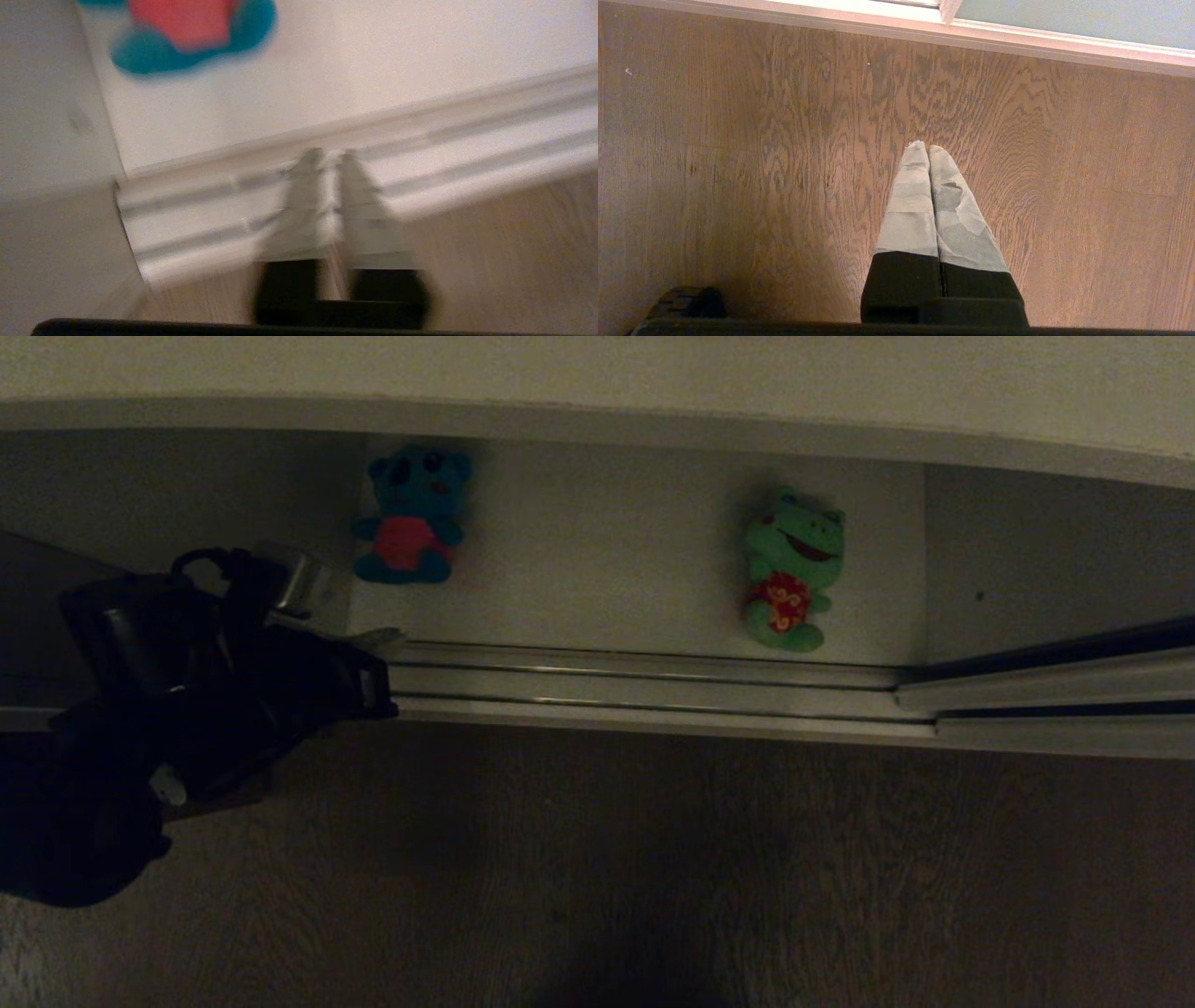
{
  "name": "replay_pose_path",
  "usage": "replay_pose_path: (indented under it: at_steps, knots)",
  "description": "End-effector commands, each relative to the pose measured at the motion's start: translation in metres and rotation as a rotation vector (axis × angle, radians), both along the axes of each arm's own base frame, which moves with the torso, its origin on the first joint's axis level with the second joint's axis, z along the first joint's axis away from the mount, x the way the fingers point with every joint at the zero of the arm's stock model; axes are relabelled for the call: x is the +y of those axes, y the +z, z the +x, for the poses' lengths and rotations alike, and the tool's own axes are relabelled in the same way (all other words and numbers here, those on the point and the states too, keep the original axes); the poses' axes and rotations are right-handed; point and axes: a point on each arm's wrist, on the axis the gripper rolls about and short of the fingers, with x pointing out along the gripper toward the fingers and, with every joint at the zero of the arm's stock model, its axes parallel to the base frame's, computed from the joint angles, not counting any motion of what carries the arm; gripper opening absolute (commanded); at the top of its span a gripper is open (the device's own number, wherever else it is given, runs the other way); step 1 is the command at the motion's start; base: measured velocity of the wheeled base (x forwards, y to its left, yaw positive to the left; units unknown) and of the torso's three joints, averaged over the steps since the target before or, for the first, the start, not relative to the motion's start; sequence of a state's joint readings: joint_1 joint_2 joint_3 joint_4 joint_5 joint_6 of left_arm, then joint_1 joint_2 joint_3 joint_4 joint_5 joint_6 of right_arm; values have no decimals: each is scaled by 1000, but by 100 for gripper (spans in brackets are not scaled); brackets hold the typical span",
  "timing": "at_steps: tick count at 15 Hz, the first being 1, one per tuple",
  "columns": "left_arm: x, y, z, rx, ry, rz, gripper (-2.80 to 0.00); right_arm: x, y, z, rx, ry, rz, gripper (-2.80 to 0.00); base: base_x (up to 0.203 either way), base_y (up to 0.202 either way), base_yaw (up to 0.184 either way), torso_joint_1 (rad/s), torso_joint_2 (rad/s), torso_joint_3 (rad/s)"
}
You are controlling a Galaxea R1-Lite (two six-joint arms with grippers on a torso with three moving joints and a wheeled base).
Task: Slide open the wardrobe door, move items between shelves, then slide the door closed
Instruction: Place the blue doll on the higher shelf
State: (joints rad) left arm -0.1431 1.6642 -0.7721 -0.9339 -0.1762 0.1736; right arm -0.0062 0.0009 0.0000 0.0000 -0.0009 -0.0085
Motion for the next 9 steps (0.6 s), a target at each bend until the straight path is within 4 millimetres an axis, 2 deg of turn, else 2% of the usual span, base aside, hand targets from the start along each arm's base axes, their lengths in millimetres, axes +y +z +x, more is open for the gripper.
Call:
replay_pose_path:
  at_steps: [1, 9]
  knots:
    - [-4, 3, 14, -26, 12, -3, 0, 0, 0, 0, -2, -1, -1, -280, 0, 0, 0, 0, 0, 0]
    - [-18, 6, 58, -125, 8, 47, 0, 0, 0, 0, -2, -1, -1, -280, 0, 0, 0, 0, 0, 0]
